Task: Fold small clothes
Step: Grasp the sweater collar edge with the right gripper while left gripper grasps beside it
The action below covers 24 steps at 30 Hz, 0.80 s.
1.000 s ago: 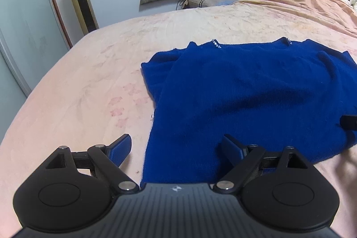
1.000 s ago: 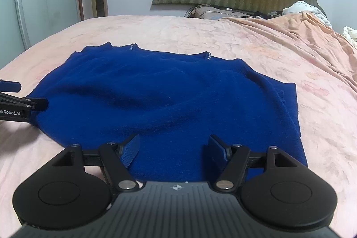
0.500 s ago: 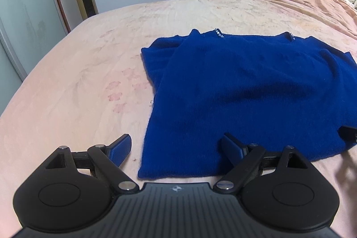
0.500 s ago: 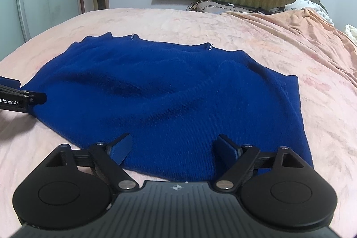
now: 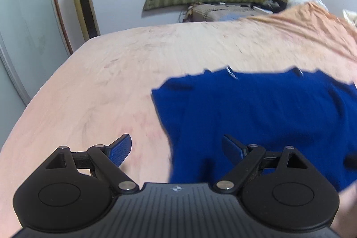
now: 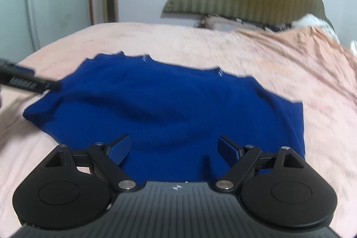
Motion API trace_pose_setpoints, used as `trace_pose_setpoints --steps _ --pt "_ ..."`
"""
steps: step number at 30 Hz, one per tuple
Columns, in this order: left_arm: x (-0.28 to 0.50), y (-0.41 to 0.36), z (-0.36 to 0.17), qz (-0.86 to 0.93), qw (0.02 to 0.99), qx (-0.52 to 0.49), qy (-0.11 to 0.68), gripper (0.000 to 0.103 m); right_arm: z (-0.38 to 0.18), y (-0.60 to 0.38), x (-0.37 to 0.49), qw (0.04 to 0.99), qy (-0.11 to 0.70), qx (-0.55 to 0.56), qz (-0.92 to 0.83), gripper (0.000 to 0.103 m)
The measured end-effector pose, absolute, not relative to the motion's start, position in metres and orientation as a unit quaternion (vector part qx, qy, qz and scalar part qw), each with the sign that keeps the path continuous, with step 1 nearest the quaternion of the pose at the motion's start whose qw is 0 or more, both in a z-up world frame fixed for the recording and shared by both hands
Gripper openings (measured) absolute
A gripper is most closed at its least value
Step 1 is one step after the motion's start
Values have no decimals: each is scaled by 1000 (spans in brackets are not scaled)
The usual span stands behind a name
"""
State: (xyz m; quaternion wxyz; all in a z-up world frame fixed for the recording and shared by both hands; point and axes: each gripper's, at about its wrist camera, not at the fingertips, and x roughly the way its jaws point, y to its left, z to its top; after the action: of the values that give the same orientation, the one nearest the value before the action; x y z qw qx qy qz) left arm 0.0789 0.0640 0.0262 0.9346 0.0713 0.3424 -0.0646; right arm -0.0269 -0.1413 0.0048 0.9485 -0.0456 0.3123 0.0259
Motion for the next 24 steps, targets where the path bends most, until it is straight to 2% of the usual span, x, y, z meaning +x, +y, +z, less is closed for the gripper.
trace_pose_setpoints --steps 7,15,19,24 --pt "152 100 11 -124 901 -44 412 89 12 -73 -23 941 290 -149 92 87" --pt "199 136 -12 -203 848 -182 454 89 -25 10 -35 900 260 -329 122 87" --pt "217 135 -21 -240 830 -212 456 103 -37 31 -28 893 231 -371 103 88" --pt "242 122 -26 -262 821 -232 451 103 -42 46 -2 896 217 -378 91 86"
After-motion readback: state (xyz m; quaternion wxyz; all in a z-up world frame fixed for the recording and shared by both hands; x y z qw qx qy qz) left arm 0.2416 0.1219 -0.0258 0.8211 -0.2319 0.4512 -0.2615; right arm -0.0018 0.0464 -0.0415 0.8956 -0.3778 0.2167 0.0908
